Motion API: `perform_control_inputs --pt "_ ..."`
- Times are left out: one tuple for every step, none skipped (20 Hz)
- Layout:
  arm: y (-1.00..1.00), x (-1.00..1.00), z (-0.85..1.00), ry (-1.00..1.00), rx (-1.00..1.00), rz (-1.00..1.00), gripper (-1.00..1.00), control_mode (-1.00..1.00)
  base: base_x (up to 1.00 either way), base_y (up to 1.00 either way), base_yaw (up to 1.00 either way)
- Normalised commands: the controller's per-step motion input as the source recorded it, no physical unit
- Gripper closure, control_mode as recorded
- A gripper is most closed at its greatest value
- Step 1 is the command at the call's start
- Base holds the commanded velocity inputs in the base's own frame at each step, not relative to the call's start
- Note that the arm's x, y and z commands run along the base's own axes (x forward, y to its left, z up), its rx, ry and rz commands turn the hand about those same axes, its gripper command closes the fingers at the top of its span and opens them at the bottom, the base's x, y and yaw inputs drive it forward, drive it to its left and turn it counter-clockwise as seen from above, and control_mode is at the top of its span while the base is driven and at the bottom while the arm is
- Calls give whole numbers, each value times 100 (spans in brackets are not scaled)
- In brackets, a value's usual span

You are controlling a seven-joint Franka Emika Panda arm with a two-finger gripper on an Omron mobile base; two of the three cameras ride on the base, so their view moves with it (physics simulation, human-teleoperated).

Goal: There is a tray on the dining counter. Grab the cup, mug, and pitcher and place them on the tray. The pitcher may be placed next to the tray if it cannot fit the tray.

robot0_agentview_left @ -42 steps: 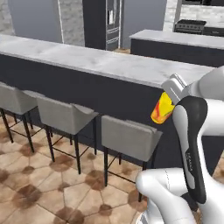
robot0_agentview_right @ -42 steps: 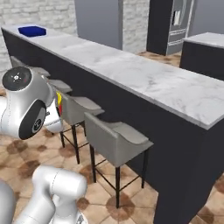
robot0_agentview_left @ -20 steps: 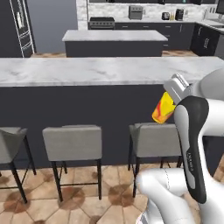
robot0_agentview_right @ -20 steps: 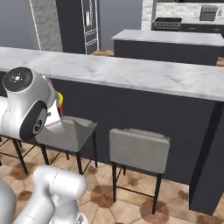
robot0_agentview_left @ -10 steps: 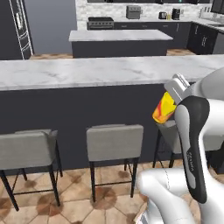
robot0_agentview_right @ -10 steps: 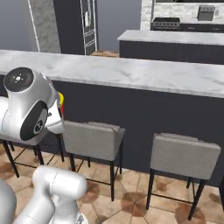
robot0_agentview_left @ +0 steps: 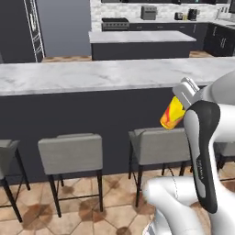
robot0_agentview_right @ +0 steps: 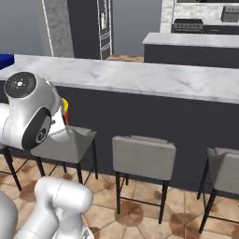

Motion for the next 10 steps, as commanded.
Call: perform_control_inputs --pt "0 0 0 0 0 0 100 100 0 100 0" --pt "0 0 0 0 0 0 100 100 0 100 0" --pt "0 0 0 0 0 0 100 100 0 100 0" --pt "0 0 0 0 0 0 100 100 0 100 0" --pt "0 0 0 0 0 0 100 100 1 100 0" --pt "0 0 0 0 0 0 100 100 0 100 0" --pt "0 0 0 0 0 0 100 100 0 100 0" --pt "0 0 0 0 0 0 100 100 0 100 0" --pt "0 0 0 0 0 0 100 100 3 100 0" --pt "0 0 0 0 0 0 100 100 6 100 0"
